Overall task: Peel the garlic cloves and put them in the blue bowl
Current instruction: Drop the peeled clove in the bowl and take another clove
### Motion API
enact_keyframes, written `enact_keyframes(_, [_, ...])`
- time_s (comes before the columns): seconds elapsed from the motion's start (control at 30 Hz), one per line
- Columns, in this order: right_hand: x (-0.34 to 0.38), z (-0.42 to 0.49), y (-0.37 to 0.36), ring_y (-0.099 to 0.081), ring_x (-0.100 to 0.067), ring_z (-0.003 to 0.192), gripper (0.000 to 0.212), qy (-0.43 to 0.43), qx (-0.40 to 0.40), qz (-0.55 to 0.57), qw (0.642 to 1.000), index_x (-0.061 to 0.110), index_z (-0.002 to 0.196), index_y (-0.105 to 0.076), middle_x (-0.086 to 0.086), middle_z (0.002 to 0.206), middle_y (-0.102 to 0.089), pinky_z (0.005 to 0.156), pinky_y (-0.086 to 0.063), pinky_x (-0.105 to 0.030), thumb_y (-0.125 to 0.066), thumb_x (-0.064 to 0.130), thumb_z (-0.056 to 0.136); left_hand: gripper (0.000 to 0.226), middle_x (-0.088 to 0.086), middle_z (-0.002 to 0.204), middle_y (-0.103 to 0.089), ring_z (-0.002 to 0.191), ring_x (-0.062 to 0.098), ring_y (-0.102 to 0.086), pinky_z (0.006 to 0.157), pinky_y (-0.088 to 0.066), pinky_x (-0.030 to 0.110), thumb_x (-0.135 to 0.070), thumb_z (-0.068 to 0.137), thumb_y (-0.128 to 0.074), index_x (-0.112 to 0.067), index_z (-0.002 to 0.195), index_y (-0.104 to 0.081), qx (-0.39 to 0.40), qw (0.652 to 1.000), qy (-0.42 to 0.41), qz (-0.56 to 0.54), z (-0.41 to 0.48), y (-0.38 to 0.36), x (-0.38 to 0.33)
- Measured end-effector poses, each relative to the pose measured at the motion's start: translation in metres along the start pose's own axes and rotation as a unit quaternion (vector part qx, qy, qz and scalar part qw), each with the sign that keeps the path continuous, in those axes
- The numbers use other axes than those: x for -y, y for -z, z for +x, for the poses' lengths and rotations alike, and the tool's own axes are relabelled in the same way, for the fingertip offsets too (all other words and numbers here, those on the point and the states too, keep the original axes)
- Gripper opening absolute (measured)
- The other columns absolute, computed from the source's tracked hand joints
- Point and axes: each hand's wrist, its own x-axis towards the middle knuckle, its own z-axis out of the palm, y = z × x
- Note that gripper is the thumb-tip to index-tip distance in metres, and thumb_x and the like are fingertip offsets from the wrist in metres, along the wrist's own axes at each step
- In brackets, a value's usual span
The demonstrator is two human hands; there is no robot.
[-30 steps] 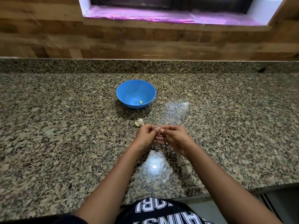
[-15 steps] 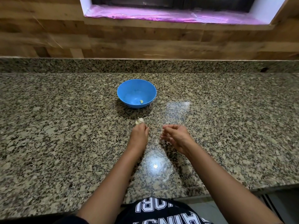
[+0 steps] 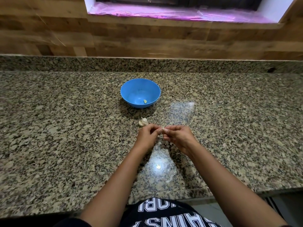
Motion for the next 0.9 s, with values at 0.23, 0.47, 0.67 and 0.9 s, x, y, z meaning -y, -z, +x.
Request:
enact_keyframes(0.23, [-0.003,-0.003,-0.001,-0.058,-0.018,0.057,0.008,0.021,0.022,-0.044,0.999,-0.004,0.082,-0.057,-0.015,0.073,-0.06,0.053,-0.052,-0.022,-0.054,-0.011,0.085,0.016,0.001,0.083,-0.059,0.07,0.012,-0.052,0.061,-0.041,0.025,-0.028,0.1,-0.04,-0.014,0.096,-0.048,0.063,0.998,-0.019,0.026,-0.008,-0.006,0.002])
enact_keyframes(0.47, [-0.016,-0.014,0.005,-0.051,-0.017,0.068,0.013,0.142,0.006,-0.285,0.948,0.007,0.085,-0.054,-0.013,0.085,-0.06,0.056,-0.042,-0.024,-0.051,-0.005,0.088,0.019,0.006,0.075,-0.051,0.062,0.018,-0.048,0.055,-0.04,0.029,-0.028,0.103,-0.031,-0.015,0.1,-0.045,0.11,0.992,0.064,-0.018,-0.01,-0.016,0.007])
enact_keyframes(0.67, [-0.013,-0.013,0.005,-0.048,-0.016,0.06,0.022,0.058,0.04,-0.041,0.997,0.009,0.082,-0.042,-0.009,0.072,-0.049,0.057,-0.042,-0.026,-0.044,-0.011,0.089,0.021,0.006,0.078,-0.05,0.067,0.016,-0.043,0.062,-0.036,0.032,-0.029,0.102,-0.031,-0.02,0.088,-0.043,0.089,0.996,0.003,0.023,-0.01,-0.015,0.008])
enact_keyframes(0.9, [-0.005,-0.012,-0.002,-0.057,-0.018,0.067,0.015,0.056,0.045,-0.193,0.979,0.002,0.096,-0.055,-0.012,0.085,-0.059,0.065,-0.053,-0.028,-0.042,-0.005,0.094,0.021,0.002,0.074,-0.051,0.064,0.015,-0.045,0.057,-0.033,0.028,-0.024,0.103,-0.03,-0.013,0.091,-0.043,0.021,0.997,-0.009,0.074,-0.01,-0.011,0.009])
